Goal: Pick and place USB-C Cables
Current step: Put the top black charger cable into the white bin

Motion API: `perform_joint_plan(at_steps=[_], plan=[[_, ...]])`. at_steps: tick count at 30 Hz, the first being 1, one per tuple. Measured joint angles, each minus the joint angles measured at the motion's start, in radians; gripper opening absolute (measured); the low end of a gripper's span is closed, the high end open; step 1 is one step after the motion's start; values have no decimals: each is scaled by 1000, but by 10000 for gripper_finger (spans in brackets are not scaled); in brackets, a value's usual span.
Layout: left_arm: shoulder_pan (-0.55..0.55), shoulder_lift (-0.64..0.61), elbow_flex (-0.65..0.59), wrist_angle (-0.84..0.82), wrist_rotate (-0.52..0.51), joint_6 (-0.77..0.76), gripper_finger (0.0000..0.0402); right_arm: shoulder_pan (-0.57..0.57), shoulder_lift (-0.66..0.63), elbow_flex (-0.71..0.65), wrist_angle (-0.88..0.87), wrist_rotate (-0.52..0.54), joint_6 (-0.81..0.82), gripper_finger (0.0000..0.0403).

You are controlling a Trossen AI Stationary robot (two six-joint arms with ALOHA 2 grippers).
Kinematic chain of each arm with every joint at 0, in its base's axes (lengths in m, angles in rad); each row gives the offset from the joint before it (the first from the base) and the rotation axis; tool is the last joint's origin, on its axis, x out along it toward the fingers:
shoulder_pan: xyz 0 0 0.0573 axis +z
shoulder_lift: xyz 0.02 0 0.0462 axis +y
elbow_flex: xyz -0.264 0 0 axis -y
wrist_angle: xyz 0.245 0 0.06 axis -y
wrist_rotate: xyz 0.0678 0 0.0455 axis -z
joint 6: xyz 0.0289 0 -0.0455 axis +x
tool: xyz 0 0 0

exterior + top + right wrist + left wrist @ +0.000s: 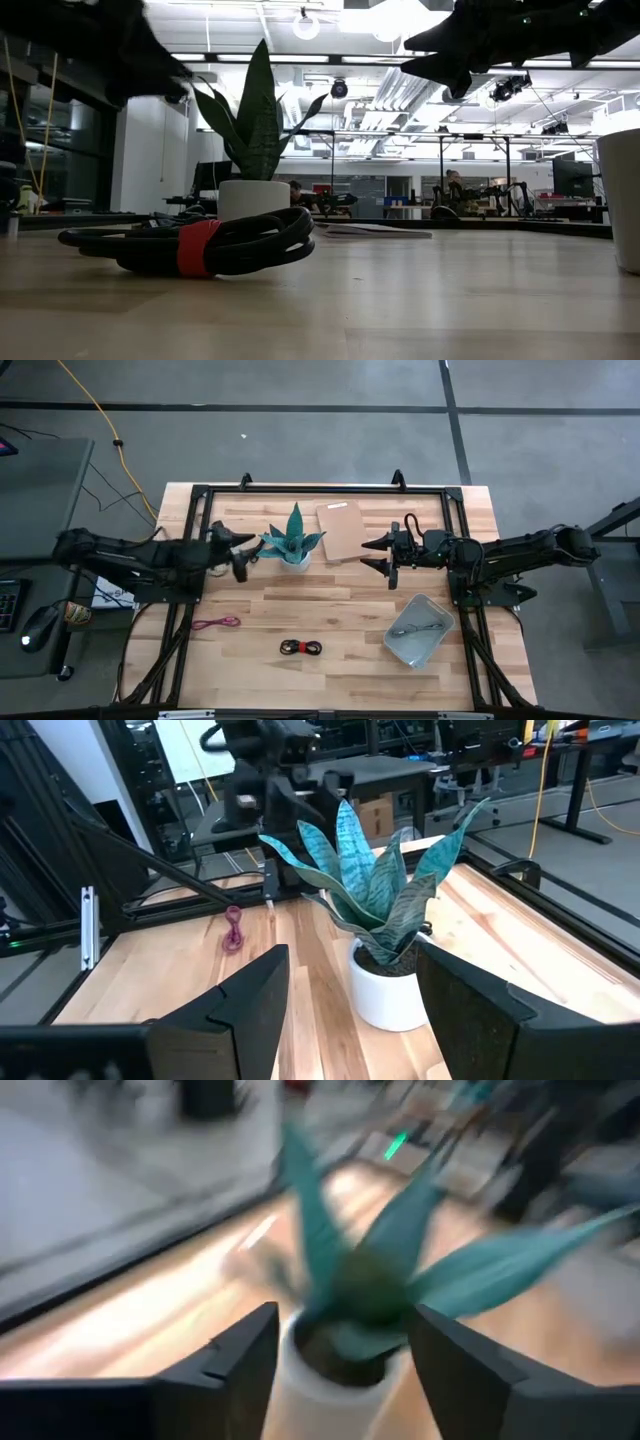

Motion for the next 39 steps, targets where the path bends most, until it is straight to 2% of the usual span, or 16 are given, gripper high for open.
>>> perform_joint_plan(at_steps=[4, 6, 16, 19, 29, 36, 39], plan=[[102, 215, 121, -282, 26, -117, 232, 0, 0, 0, 0, 0, 2, 211], [150, 305, 143, -341, 59, -163, 236, 0, 0, 0, 0, 0, 2, 211], [321, 606, 144, -227, 212, -190, 237, 0, 0, 0, 0, 0, 2, 211], [346, 667, 144, -192, 256, -190, 237, 0, 0, 1, 0, 0, 2, 211], [388, 816, 144, -145, 258, -193, 237, 0, 0, 1, 0, 0, 2, 211], [388, 849, 147, -140, 256, -193, 234, 0, 0, 1, 0, 0, 2, 211], [388, 844, 147, -141, 263, -192, 212, 0, 0, 1, 0, 0, 2, 211]])
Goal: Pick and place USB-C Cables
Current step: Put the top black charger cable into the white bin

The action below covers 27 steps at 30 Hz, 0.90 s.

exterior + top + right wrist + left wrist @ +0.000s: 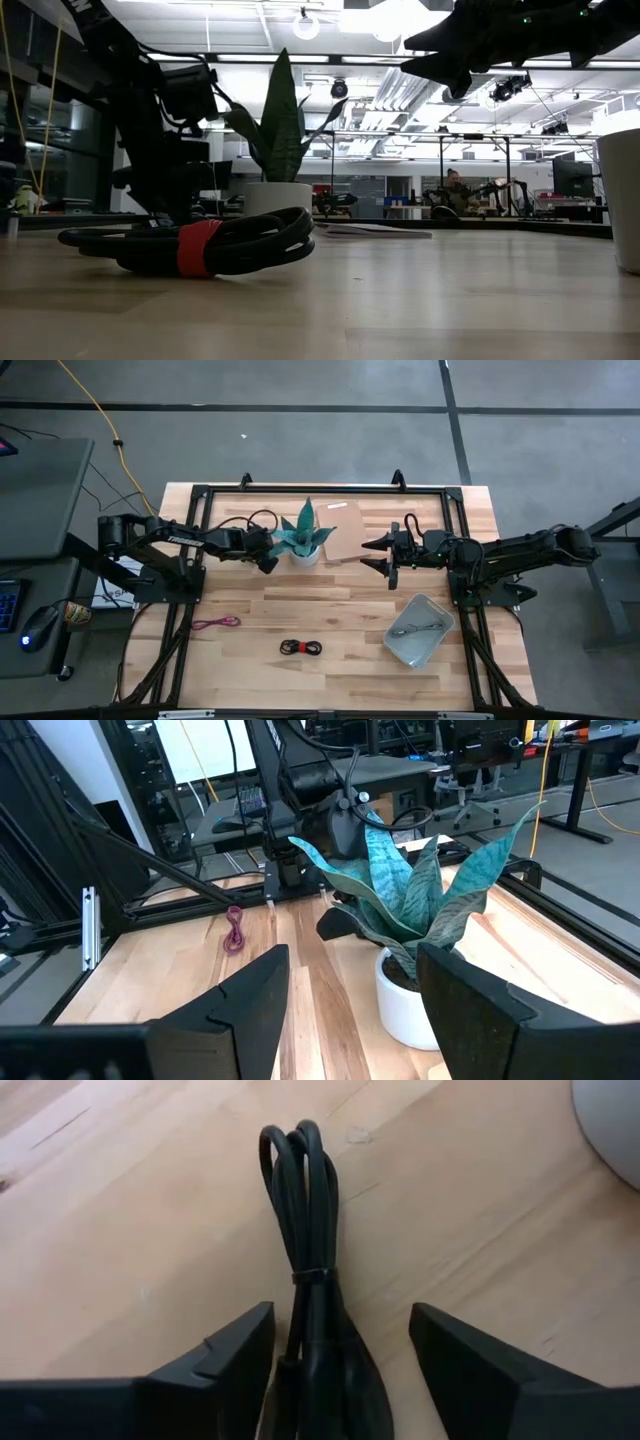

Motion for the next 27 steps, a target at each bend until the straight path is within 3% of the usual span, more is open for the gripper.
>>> perform_joint_plan(at_steps=[11, 18, 27], plan=[[17, -68, -3, -106, 3, 48, 14, 0, 0, 0, -8, 0, 0, 211], [34, -200, -6, -254, -104, 54, 7, 0, 0, 0, -8, -6, 0, 211], [3, -509, 41, -281, -293, 37, 3, 0, 0, 0, -7, -7, 0, 211]])
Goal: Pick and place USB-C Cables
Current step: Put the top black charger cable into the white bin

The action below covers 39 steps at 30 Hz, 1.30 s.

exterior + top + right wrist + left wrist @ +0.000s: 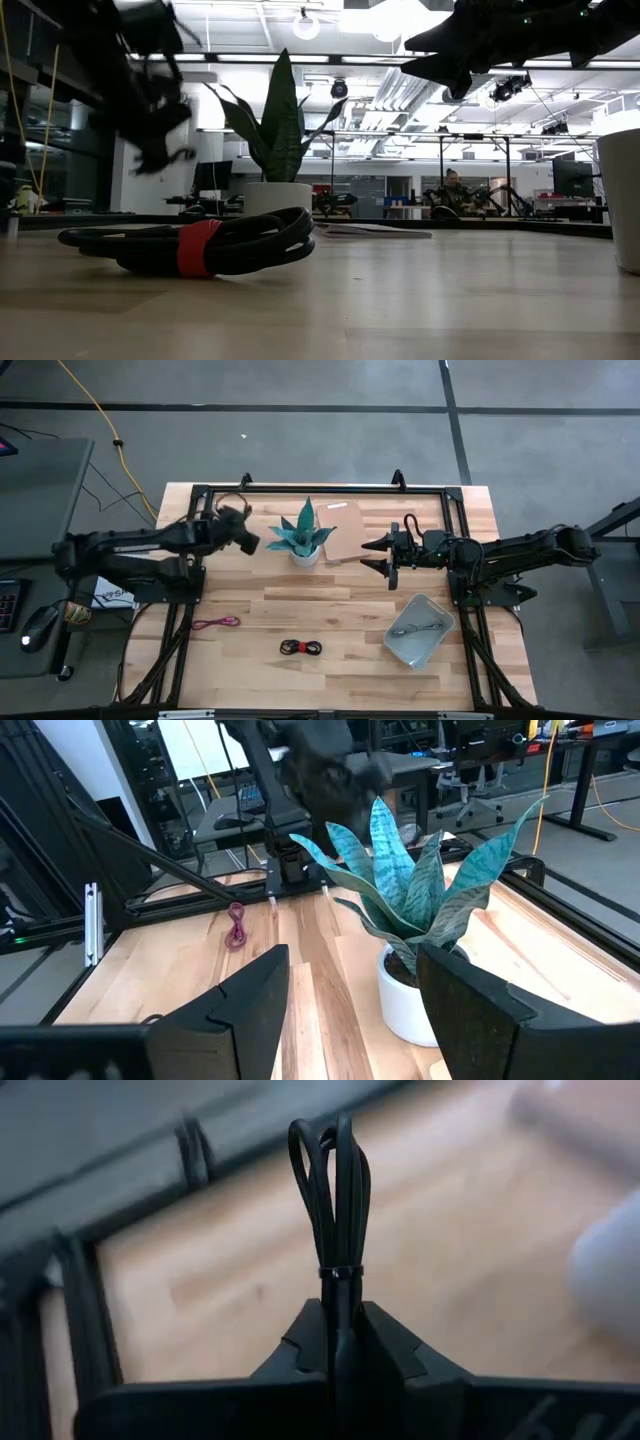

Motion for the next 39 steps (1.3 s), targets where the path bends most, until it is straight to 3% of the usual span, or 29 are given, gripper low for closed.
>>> perform_joint_plan(at_steps=[5, 11, 15, 20, 26, 32, 35, 39], plan=[[-85, -107, 58, 147, -48, 102, 3, 0, 0, 0, 0, 0, 0, 211], [-242, -116, 90, 446, -49, 292, 2, 0, 0, 0, 0, 0, 9, 211], [-374, -83, 90, 599, -29, 390, 2, 0, 0, 0, 0, 0, 11, 211], [-583, -11, 88, 674, -21, 367, 2, 0, 0, 0, 1, 0, 11, 211], [-779, 136, 11, 990, -83, 360, 1, 0, 0, 0, 13, 0, 49, 211], [-774, 254, -92, 1386, -37, 420, 1, 0, 10, 0, 56, -36, 53, 211], [-723, 253, -107, 1428, 90, 433, 1, 5, 48, 0, 135, -110, 56, 211], [-696, 254, -107, 1422, 113, 416, 1, 36, 130, 0, 296, -160, 26, 211]])
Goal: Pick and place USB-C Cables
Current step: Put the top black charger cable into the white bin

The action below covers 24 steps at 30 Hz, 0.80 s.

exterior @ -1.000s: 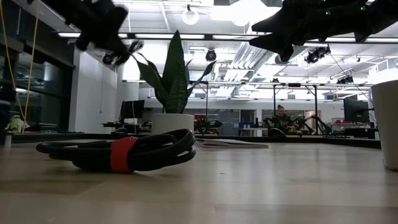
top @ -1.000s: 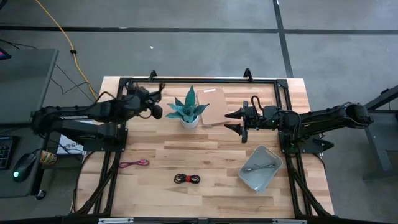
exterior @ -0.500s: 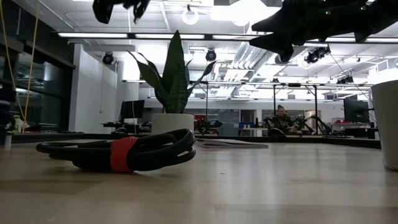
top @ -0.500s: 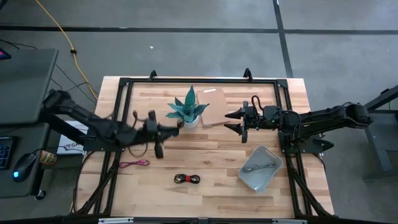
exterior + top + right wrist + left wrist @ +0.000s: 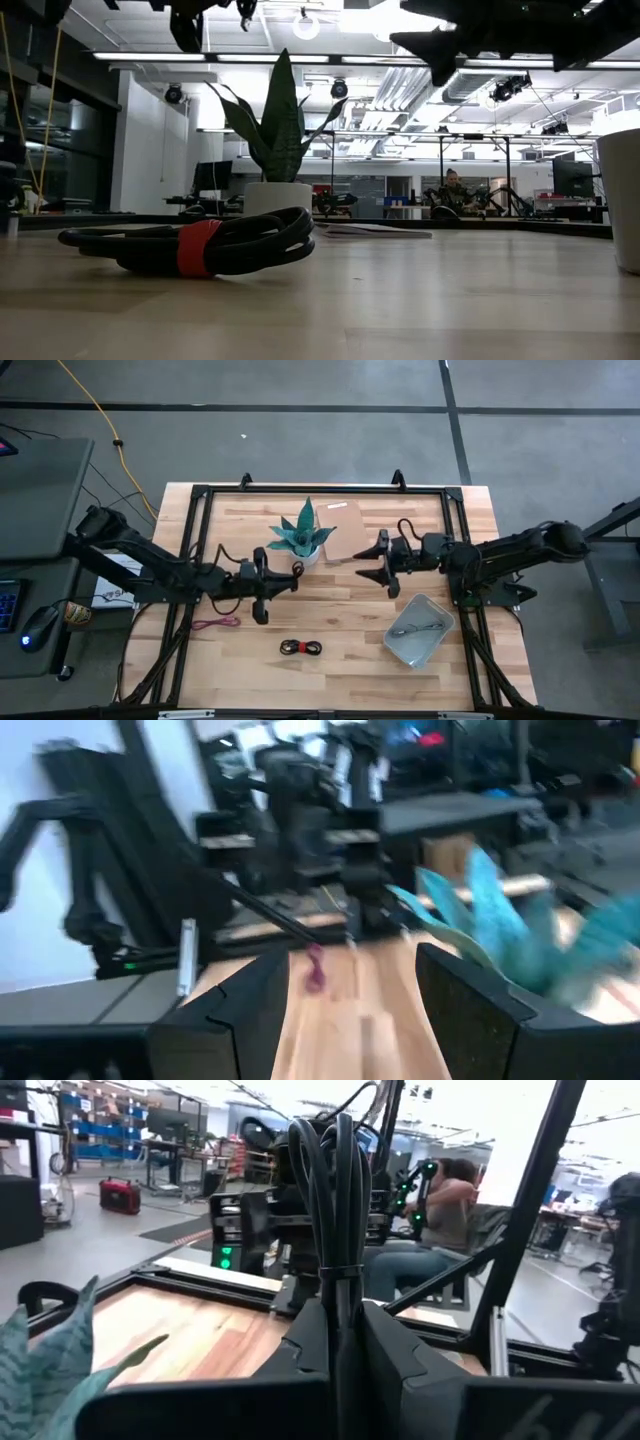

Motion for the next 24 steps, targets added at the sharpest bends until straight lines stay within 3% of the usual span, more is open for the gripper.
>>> perform_joint_plan(at_steps=[4, 24], plan=[[-1, 0, 0, -3, -2, 3, 1, 13, 50, 0, 92, -9, -31, 211], [-22, 0, 0, -8, -39, -5, 4, 10, 45, 0, 91, -9, -26, 211]])
